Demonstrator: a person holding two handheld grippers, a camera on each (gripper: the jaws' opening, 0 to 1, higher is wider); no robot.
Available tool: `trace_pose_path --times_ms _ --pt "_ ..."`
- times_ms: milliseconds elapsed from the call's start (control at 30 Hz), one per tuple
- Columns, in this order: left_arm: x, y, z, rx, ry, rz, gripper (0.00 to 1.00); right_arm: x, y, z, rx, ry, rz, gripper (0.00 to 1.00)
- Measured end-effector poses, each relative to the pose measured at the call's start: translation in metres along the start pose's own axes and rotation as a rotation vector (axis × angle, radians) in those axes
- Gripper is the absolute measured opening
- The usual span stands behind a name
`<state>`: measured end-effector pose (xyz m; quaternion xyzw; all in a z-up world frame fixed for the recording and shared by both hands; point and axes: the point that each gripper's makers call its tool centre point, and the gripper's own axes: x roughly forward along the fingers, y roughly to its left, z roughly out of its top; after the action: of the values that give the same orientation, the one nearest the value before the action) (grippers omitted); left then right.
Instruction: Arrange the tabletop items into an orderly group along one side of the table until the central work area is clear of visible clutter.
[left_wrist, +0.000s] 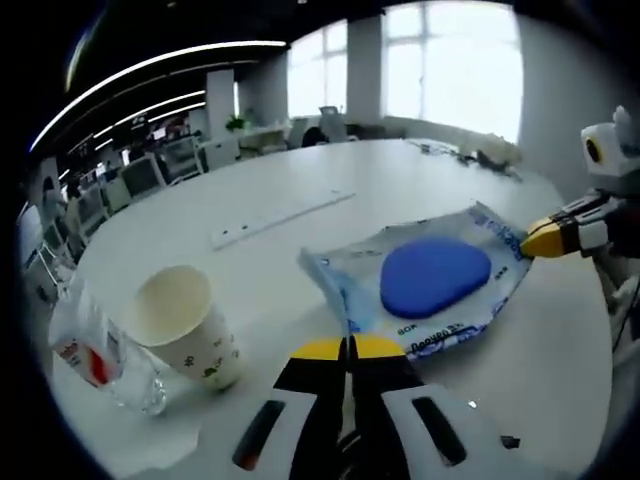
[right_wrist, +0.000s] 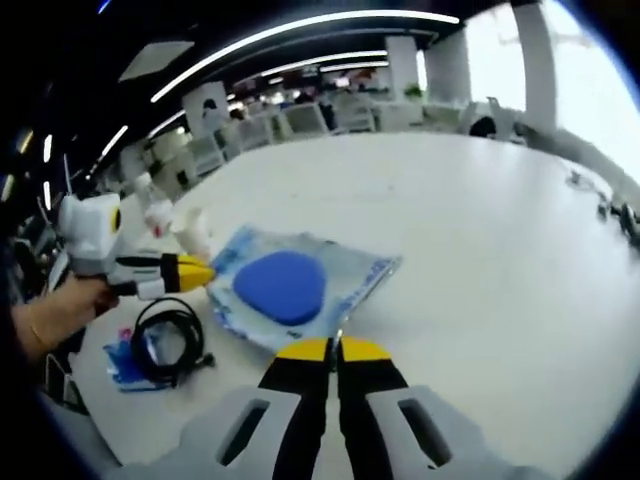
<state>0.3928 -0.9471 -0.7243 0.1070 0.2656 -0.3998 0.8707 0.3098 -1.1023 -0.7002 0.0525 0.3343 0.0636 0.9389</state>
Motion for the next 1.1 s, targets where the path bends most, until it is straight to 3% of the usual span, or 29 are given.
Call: trace_pose_path --times_ms 367,833,900,1100 --pt "0.002 0.014 0.0 -0.047 -0.019 0.057 0.0 0.034 -0.008 0.021 -0.062 -0.001 0.044 0.0" --pt "0.009 0.029 -0.005 -0.08 -0.008 0.125 0.0 0.071 -0.013 0.029 -0.135 0.022 0.114 0.0" --pt "0.012 0.032 -0.007 -0.08 0.0 0.138 0.0 0.074 -0.011 0.036 -0.157 -0.011 0.143 0.0" --pt "0.012 0.036 -0.006 -0.094 -0.012 0.163 0.0 0.084 -0.012 0.035 -0.116 0.007 0.164 0.0"
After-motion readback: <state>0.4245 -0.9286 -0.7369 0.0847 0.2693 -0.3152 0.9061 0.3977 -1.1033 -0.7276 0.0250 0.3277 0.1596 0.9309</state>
